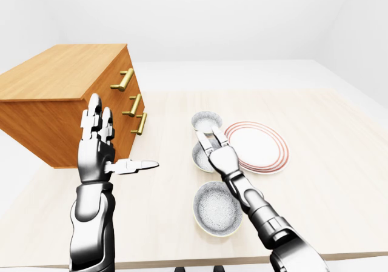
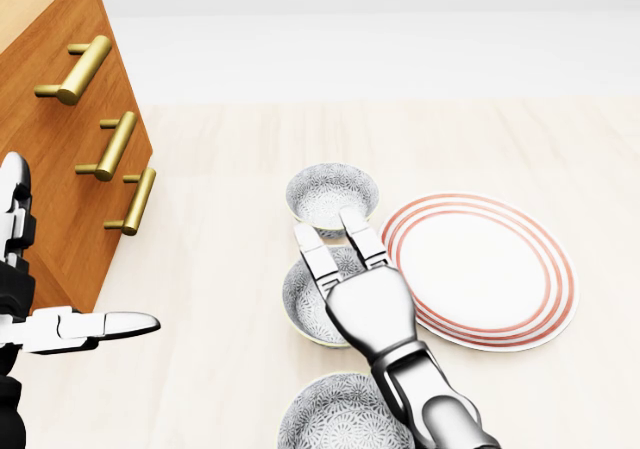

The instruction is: Put the bowl in the middle on the plate.

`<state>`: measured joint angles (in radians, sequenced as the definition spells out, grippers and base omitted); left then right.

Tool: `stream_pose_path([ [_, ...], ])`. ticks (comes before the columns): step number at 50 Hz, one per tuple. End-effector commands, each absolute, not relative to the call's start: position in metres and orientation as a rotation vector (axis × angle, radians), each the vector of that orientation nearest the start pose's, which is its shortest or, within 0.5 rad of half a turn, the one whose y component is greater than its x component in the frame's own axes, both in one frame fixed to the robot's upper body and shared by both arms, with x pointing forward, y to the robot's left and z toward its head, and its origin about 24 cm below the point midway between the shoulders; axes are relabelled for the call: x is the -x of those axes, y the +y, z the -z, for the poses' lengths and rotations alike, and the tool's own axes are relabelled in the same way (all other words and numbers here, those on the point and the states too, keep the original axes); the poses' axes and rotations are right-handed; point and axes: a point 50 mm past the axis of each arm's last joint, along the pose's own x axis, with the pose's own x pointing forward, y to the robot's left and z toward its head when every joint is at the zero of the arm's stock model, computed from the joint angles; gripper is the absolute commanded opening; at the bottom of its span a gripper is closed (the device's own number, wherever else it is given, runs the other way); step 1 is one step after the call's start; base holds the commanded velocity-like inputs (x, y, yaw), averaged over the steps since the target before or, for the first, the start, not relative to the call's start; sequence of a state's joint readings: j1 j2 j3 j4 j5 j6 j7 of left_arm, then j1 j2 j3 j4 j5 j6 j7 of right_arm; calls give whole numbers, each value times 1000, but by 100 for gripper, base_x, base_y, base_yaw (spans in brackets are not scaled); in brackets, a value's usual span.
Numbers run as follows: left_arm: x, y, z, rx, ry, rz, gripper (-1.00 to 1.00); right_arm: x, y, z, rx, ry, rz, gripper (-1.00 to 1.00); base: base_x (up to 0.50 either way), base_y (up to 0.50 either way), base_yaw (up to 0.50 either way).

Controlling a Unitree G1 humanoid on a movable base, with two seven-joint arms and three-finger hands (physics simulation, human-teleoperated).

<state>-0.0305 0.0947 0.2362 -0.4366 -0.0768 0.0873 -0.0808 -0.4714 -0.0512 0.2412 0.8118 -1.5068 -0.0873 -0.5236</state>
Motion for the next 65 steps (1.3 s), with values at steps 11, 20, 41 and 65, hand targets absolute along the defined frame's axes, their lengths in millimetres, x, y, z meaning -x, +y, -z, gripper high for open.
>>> stream_pose_path([
  [11,-237,206,-146,-71,-391,-109,100,-302,-95,18,1605,-297,-255,100,0,0,0],
  [20,-237,207,-147,-71,-397,-110,100,-302,-96,19,1604,-286,-261,100,0,0,0],
  [41,-237,206,-145,-69,-387,-108,100,-300,-96,21,1604,-264,-280,97,0,0,0],
  [65,-237,206,-143,-69,-380,-106,100,-299,-99,21,1581,-207,-300,65,0,0,0],
])
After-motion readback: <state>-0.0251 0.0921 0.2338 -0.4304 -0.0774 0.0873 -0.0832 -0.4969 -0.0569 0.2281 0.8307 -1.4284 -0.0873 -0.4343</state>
